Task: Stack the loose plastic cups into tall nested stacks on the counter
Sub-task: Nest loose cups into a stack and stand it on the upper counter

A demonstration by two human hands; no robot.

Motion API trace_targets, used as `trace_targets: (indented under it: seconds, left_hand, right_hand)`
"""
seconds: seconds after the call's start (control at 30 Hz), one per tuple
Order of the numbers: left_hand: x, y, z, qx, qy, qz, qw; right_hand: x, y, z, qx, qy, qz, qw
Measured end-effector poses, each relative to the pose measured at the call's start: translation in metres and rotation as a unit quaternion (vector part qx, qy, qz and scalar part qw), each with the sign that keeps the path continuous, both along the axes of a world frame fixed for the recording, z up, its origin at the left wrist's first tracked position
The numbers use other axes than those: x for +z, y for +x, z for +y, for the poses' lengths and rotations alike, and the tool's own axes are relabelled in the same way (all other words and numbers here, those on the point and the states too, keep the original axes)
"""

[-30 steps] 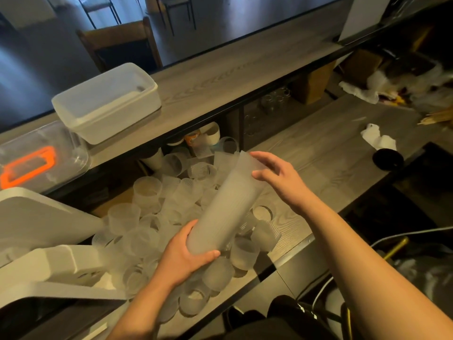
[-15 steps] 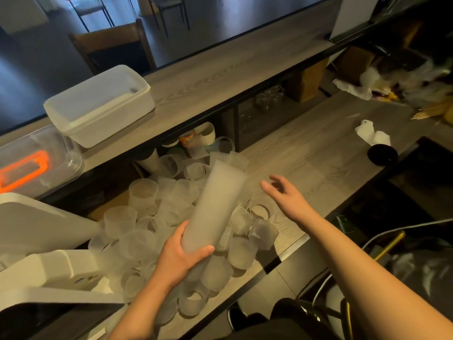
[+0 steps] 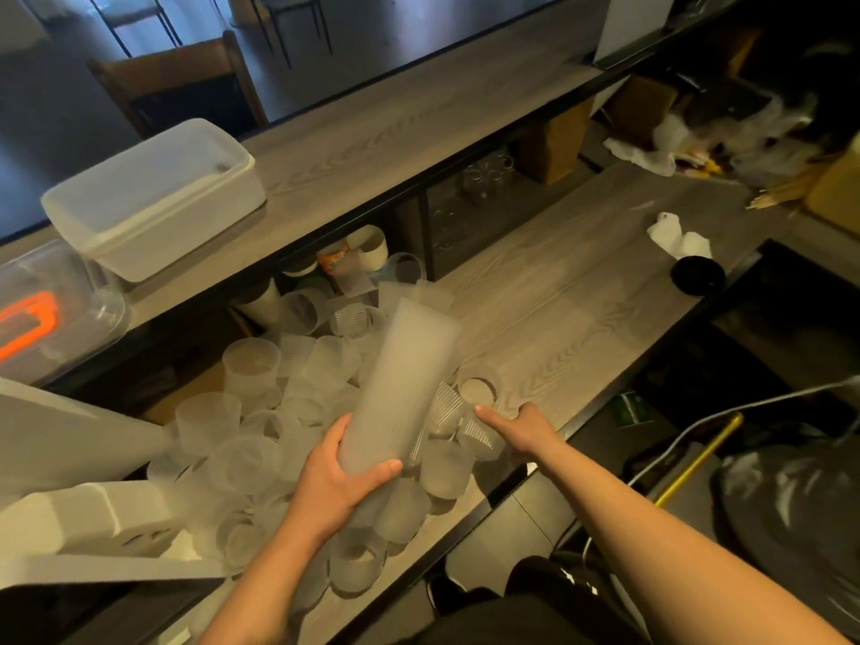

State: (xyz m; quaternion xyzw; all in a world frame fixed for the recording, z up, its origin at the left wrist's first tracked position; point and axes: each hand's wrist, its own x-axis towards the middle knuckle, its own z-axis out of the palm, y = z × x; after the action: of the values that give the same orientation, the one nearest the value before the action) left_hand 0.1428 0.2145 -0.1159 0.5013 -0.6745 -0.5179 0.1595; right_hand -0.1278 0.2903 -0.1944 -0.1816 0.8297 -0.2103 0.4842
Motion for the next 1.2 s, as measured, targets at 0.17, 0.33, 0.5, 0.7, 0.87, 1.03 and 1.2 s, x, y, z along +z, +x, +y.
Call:
trace_targets:
  seconds: [0.17,0.33,0.5,0.7,0.87,1.03,1.2]
  left_hand:
    - [-0.002,0.004,0.0,-0.002,-0.001,0.002,1.0]
    - [-0.003,0.006,0.0,0.014,-0.004,0.008,1.0]
    - [0.0,0.005,-0.003,0.006,-0.005,0.006,1.0]
    - [-0.001,0.003,-0.008,-0.001,-0.008,0.005,1.0]
    - [0.002,0.0,-0.011,-0.012,-0.011,0.005,1.0]
    - [0.003,-0.002,-0.015,-0.029,-0.025,-0.012,0.999]
    - [0.004,-0.003,-0.017,-0.059,-0.053,-0.053,0.995]
  right_hand:
    - [-0.002,0.001,-0.013,-0.01,0.0,0.003,1.0]
    - [0.014,-0.006,-0.018,-0.044,-0.011,-0.026,0.999]
    - [0.026,-0.019,-0.015,-0.089,-0.03,-0.092,0.991]
    - [0.041,-0.032,-0.011,-0.123,-0.084,-0.178,0.973]
    - [0.069,-0.051,-0.014,-0.142,-0.233,-0.254,0.928]
    - [0.119,-0.053,-0.032,-0.153,-0.368,-0.276,0.874]
    - [0.142,-0.05,-0.045,-0.06,-0.407,-0.117,0.904]
